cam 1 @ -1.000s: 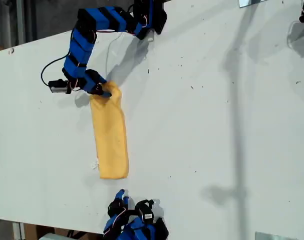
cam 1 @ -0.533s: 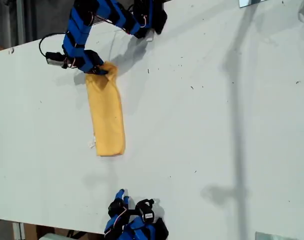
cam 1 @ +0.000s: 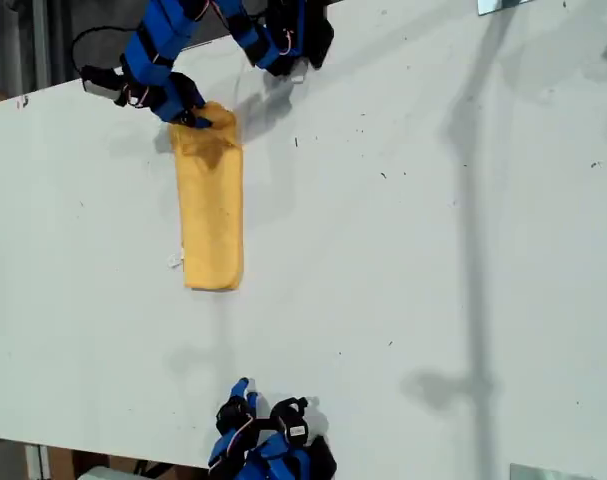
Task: Grasp corners of a square towel and fold twice.
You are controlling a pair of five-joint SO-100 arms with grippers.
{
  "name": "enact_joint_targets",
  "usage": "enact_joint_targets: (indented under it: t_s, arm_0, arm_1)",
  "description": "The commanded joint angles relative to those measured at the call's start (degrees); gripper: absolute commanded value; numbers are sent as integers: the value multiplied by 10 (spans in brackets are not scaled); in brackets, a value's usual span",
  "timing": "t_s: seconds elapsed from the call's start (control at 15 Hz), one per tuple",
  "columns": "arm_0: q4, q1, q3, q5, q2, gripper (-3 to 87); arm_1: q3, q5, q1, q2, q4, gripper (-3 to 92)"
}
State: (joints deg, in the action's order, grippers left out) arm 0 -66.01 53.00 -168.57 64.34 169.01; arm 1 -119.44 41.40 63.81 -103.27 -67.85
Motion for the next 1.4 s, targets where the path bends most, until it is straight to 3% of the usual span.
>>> enact_joint_targets:
  t_s: [0.0, 0.27, 0.6, 0.93, 1.33]
  arm_0:
    - [9, 2, 4, 9, -4, 129]
    - [11, 4, 3, 10, -5, 135]
    - [20, 5, 9, 4, -31, 136]
    - [19, 9, 8, 4, -27, 135]
    - [21, 16, 9, 7, -36, 136]
  arm_1:
    - [90, 8, -39, -47, -41, -1]
    - [230, 8, -78, 7, -73, -1]
    - [517, 0, -176, 218, -109, -1]
    - [666, -52, -247, 385, -88, -1]
    - [689, -80, -308, 396, 3, -1]
